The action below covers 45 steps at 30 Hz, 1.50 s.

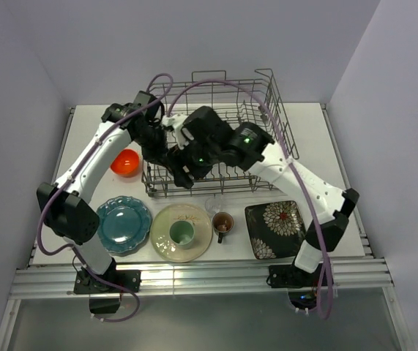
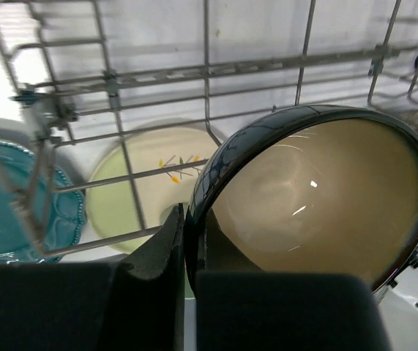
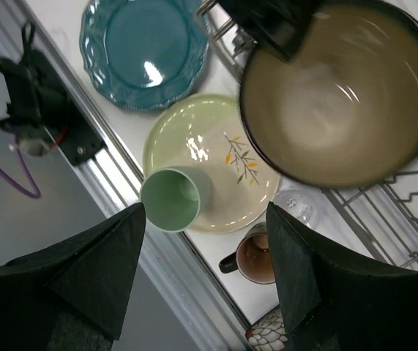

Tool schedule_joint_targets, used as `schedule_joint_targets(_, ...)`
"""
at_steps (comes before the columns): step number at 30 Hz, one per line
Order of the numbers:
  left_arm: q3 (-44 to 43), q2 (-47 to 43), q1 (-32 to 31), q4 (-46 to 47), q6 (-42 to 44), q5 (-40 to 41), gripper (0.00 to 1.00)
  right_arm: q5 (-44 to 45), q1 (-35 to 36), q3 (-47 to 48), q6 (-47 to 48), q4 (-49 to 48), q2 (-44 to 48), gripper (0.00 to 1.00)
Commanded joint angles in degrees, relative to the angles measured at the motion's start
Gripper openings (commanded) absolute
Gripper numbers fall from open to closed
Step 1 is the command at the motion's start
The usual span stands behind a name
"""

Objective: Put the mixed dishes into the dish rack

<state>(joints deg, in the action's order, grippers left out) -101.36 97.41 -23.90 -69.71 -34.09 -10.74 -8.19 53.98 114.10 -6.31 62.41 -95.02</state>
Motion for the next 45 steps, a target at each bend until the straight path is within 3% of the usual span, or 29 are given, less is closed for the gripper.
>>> schedule_joint_targets(1, -2.35, 1.12, -2.99, 2.21, 1.3, -4.64, 0.0, 1.86, 1.31, 2.09, 3.58, 0.17, 0.1, 0.74)
schedule_joint_targets(9, -2.35, 2.61, -6.77, 2.21, 1.13, -5.6, 0.0, 2.65, 2.27, -0.98, 4.55, -0.27, -0.69, 0.72)
schedule_joint_targets(18, -0.77, -0.2, -6.77, 2.12, 0.69, -7.01, 0.0, 14.93, 5.35, -15.13, 7.44, -8.25, 5.46, 0.67)
schedule_joint_targets(22, -0.77, -1.25, -6.77, 2.21, 0.6, -7.62, 0.0, 16.27, 5.53, -20.58, 8.41, -11.08, 8.53, 0.63)
schedule_joint_targets(34, -1.73, -3.8, -6.86, 1.51, -0.01, -8.24, 0.0, 18.29, 6.32, -25.33, 14.13, -13.19, 9.24, 0.53)
schedule_joint_targets(45, -2.87, -5.38, -7.83, 2.39, -1.51, -8.86, 0.0, 20.75, 10.09, -29.99, 17.73, -16.0, 7.31, 0.58)
